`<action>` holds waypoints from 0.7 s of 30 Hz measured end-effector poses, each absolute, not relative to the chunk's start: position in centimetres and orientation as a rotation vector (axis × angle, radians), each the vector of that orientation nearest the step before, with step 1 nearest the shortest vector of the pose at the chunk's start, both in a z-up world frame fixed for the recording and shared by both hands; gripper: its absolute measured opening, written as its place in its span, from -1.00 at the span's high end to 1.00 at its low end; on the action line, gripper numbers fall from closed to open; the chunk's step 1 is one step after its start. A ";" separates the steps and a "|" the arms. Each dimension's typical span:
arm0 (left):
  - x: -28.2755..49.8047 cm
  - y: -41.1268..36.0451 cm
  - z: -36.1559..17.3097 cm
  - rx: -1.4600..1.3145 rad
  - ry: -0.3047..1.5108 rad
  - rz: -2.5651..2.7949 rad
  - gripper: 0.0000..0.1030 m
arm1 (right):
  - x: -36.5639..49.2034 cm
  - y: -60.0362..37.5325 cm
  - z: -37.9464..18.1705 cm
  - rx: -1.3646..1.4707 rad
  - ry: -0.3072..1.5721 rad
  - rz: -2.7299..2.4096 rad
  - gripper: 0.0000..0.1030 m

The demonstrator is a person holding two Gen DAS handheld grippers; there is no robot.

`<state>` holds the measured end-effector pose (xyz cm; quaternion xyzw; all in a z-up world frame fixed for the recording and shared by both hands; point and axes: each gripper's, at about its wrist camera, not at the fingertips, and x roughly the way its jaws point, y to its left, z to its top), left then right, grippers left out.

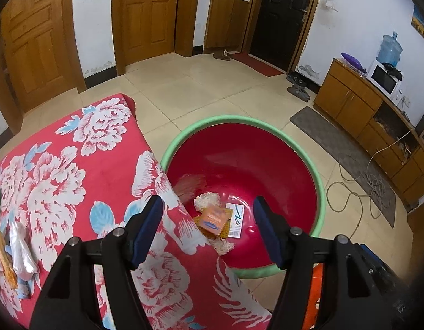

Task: Collect trash
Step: 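Carry the green toy figure over the red bin while the left gripper carries the orange box there, then move both empty grippers back over the table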

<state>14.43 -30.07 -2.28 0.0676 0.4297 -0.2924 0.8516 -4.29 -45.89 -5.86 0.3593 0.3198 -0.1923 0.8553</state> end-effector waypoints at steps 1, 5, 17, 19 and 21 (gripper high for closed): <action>14.2 -29.9 -2.1 0.139 0.903 -0.616 -0.31 | -4.4 -45.9 -5.8 0.755 0.672 -0.404 -0.68; 13.3 -29.2 -1.6 0.136 0.895 -0.620 -0.31 | -4.5 -45.5 -5.4 0.746 0.670 -0.395 -0.68; 10.8 -23.2 0.8 0.093 0.862 -0.523 -0.31 | -5.6 -43.1 -2.6 0.711 0.662 -0.303 -0.68; 10.3 -21.9 0.9 0.083 0.867 -0.493 -0.31 | -5.7 -42.4 -2.0 0.694 0.659 -0.291 -0.69; 10.1 -20.7 0.8 0.068 0.874 -0.475 -0.31 | -5.7 -41.9 -1.6 0.692 0.659 -0.269 -0.70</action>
